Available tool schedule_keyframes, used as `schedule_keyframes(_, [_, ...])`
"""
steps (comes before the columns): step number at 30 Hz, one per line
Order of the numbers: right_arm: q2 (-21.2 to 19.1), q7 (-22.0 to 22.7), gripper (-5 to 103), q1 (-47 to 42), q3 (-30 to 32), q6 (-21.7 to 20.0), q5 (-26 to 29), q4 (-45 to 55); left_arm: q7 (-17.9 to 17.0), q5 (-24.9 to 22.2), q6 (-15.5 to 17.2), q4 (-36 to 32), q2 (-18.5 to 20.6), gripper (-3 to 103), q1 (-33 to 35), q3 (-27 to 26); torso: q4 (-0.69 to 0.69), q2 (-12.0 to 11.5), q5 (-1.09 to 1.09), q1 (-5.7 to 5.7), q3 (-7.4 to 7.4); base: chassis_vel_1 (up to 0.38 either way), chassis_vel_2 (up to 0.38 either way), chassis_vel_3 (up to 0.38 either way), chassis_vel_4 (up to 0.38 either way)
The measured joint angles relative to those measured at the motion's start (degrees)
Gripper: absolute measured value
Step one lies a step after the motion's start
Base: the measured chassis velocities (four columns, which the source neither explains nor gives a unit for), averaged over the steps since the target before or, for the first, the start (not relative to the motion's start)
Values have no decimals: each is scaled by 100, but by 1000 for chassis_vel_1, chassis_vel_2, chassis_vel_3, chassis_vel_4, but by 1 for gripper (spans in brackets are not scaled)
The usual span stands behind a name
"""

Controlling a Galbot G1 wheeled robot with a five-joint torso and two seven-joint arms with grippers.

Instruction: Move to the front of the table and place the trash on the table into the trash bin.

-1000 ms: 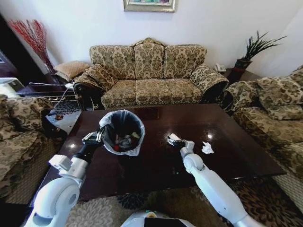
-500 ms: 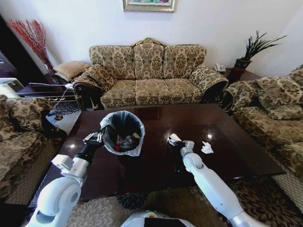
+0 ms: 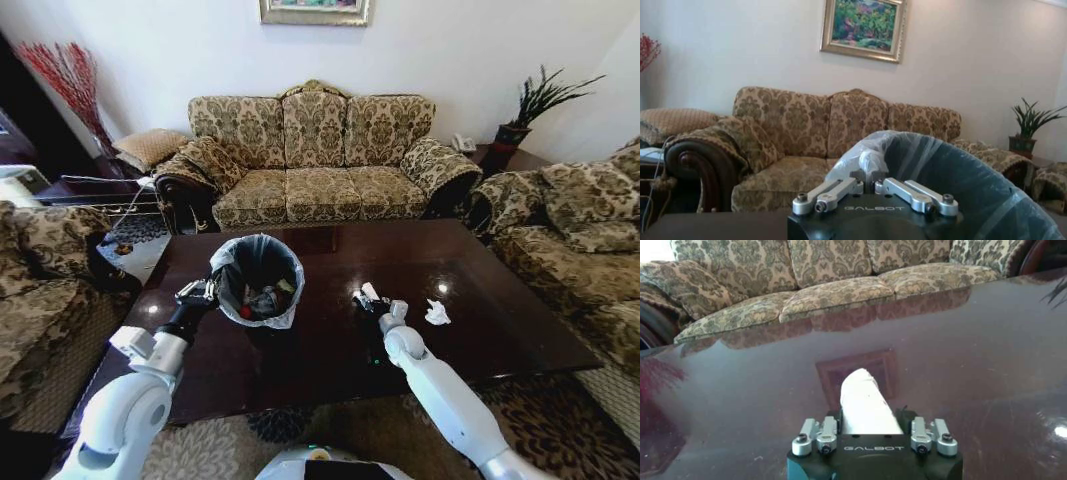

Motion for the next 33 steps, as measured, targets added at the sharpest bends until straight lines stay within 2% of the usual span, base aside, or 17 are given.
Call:
schedule_keyframes(8, [-181,244,33,2,16,113,-232,541,1,-14,-13,6,27,3,1,-13,0,-1,5,1,2,0,0,0,0])
schedule_keyframes(9, [-428,377,29,114,-8,111,-222,1052,0,-19,-19,7,39,3,9,-26,0,-1,-1,1,1,0,0,0,0])
schedule_keyframes(10, [-560,427,29,190,-35,79,-161,1309,0,-20,-21,8,43,3,10,-27,-1,-1,2,0,1,0,0,0,0])
schedule_keyframes(11, [-878,531,21,425,-80,-24,65,1912,0,-19,-21,11,48,3,10,-23,0,-1,5,0,1,0,0,0,0])
schedule_keyframes(12, [-878,531,21,425,-80,-24,65,1912,0,-19,-21,11,48,3,10,-23,0,-1,5,0,1,0,0,0,0])
schedule_keyframes(13, [-1104,582,21,649,-95,-101,288,2353,1,-15,-21,14,50,3,2,0,2,-1,0,1,0,0,0,0,0])
schedule_keyframes(15, [-1673,575,14,1235,-204,-299,976,3189,1,15,-22,27,54,3,-31,74,2,-1,-1,1,0,0,0,0,0])
schedule_keyframes(16, [-1673,575,14,1235,-204,-299,976,3189,1,15,-22,27,54,3,-31,74,2,-1,-1,1,0,0,0,0,0])
schedule_keyframes(19, [-2417,408,4,2235,-740,-438,1757,4017,10,49,-14,47,58,3,-81,151,-2,-1,-1,0,0,0,0,0,0])
schedule_keyframes(21, [-2530,337,2,2482,-889,-444,1911,4140,18,54,-11,52,62,3,-83,155,-2,-1,2,0,0,0,0,0,0])
schedule_keyframes(22, [-2665,226,0,3003,-1210,-446,2145,4304,35,73,-6,68,69,3,-86,162,-2,-1,1,0,0,0,0,0,0])
schedule_keyframes(24, [-2702,157,0,3836,-1841,-427,2436,4362,58,104,-2,84,72,3,-87,173,-1,0,-1,0,0,0,0,0,0])
schedule_keyframes(25, [-2702,157,0,3836,-1841,-427,2436,4362,58,104,-2,84,72,3,-87,173,-1,0,-1,0,0,0,0,0,0])
schedule_keyframes(28, [-2395,181,0,4963,-2923,-372,2639,4144,63,127,5,85,64,3,-89,189,0,-1,-1,0,0,0,0,0,0])
schedule_keyframes(30, [-2286,208,0,5169,-3165,-367,2681,4102,66,130,7,85,64,3,-88,191,2,-1,-2,0,1,0,0,0,0])
schedule_keyframes(32, [-1853,387,0,5666,-3929,-365,2816,3977,67,133,24,84,67,3,-96,190,4,-1,-3,1,1,0,0,0,0])
schedule_keyframes(33, [-1853,387,0,5666,-3929,-365,2816,3977,67,133,24,84,67,3,-96,190,4,-1,-3,1,1,0,0,0,0])
